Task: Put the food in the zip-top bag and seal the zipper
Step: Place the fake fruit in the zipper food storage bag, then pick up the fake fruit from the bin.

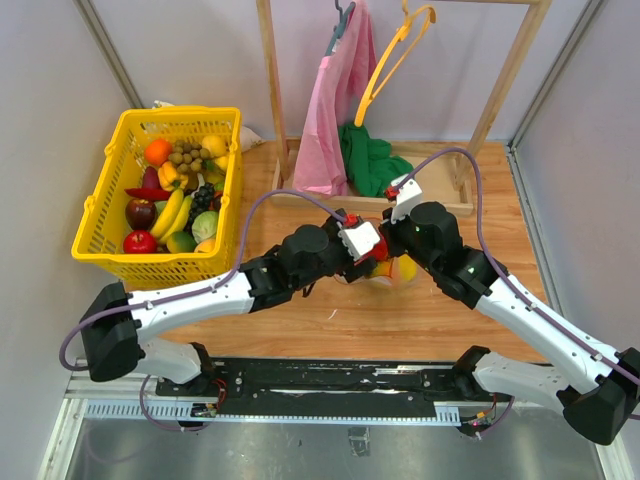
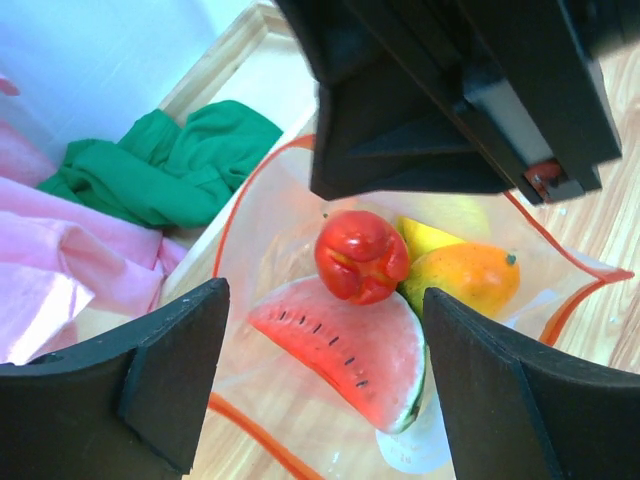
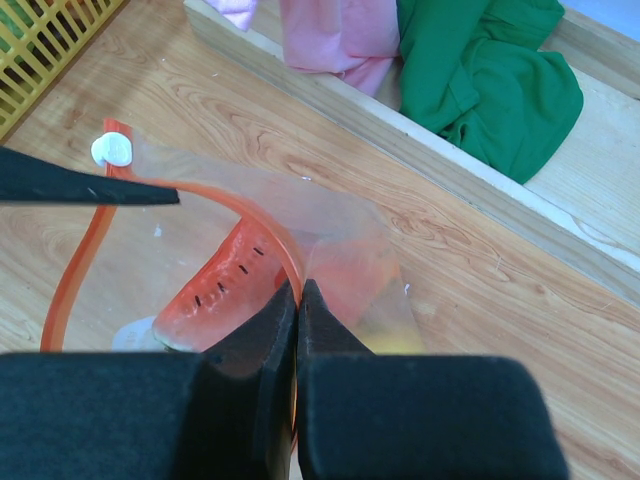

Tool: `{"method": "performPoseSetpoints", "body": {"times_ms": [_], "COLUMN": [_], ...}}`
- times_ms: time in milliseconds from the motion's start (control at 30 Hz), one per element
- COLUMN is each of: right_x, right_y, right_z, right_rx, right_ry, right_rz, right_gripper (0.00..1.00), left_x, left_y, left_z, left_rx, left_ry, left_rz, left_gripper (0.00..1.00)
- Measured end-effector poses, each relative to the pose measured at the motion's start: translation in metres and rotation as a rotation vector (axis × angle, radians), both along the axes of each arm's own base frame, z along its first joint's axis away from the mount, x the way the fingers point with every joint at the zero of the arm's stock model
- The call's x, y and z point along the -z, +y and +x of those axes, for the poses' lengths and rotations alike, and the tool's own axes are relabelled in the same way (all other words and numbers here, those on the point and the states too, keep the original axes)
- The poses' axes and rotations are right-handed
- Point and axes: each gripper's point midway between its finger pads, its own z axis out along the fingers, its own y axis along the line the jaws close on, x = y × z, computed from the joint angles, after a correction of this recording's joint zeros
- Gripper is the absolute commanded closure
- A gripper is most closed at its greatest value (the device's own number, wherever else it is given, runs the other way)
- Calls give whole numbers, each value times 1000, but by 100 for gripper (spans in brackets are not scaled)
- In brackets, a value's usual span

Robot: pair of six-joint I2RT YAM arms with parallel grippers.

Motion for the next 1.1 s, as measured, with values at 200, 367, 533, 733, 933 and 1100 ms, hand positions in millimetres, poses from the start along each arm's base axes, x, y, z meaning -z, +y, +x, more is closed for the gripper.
{"method": "performPoseSetpoints", "body": {"times_ms": [200,367,533,733,933,1100], "right_x": [0,0,-1,-1,-1,-1], "right_y": [0,0,0,0,0,0], "right_z": [0,0,0,0,0,0], "right_rx": [0,0,1,0,0,0], "right_ry": [0,0,-2,-2,-2,-3], "right_rz": [0,0,1,1,1,1], "right_gripper": [99,99,99,99,99,99], "left_x": [-34,-63,-76,-89,-101,-102], "left_y": [11,27,52,101,168,221], "left_z": [0,6,15,27,50,66], "left_rx": [-84,-197,-360,-539,-742,-900], "left_ry": [63,112,145,184,198,224], "left_rz": [-103,-174,-201,-248,-293,-322], "left_gripper": [17,10,1,1,1,2]}}
